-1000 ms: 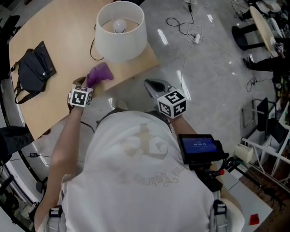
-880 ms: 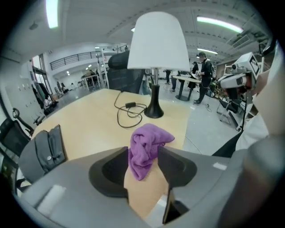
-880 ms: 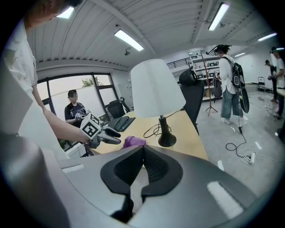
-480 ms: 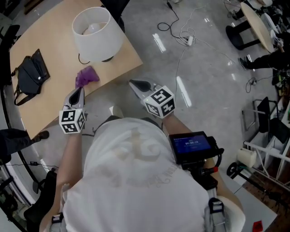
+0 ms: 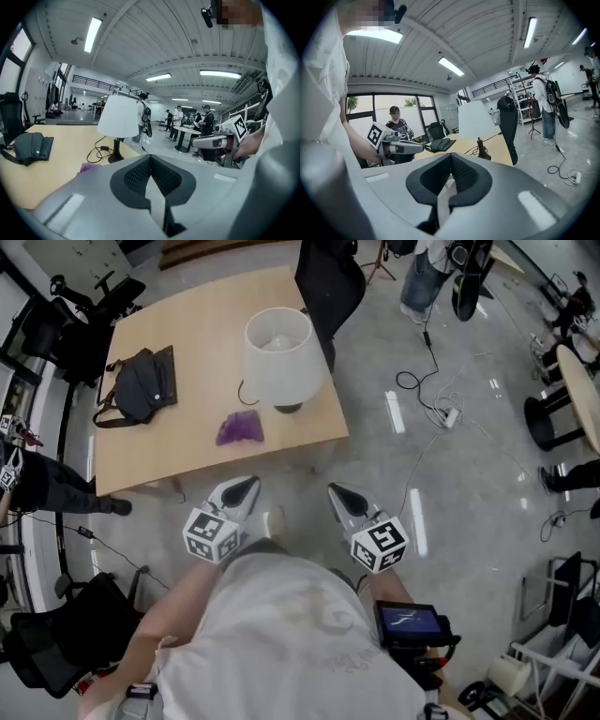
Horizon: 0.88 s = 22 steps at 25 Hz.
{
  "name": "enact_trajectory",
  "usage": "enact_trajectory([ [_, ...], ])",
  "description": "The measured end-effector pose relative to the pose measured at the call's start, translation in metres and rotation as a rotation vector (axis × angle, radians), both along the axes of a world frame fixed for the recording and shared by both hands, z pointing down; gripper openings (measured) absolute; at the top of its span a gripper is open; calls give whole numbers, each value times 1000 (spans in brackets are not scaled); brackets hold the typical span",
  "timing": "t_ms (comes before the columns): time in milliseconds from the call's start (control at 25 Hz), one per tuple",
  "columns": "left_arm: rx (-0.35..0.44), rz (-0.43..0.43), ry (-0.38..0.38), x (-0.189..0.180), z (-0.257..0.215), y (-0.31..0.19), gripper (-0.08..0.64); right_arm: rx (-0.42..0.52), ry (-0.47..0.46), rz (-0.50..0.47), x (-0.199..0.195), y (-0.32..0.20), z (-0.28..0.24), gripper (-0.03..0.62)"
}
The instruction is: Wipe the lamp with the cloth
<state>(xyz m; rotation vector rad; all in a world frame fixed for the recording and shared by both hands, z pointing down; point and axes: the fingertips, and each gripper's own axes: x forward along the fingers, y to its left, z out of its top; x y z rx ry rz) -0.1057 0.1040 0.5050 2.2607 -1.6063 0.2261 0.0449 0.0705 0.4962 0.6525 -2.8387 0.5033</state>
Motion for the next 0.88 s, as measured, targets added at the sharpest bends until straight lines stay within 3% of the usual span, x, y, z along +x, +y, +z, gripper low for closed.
enact_trajectory([
  [440,4,-52,9,25,12,74,2,19,-28,-58,13,54,4,14],
  [880,17,-51,1,38,2,91,2,34,-41,-80,22,78,-5,14],
])
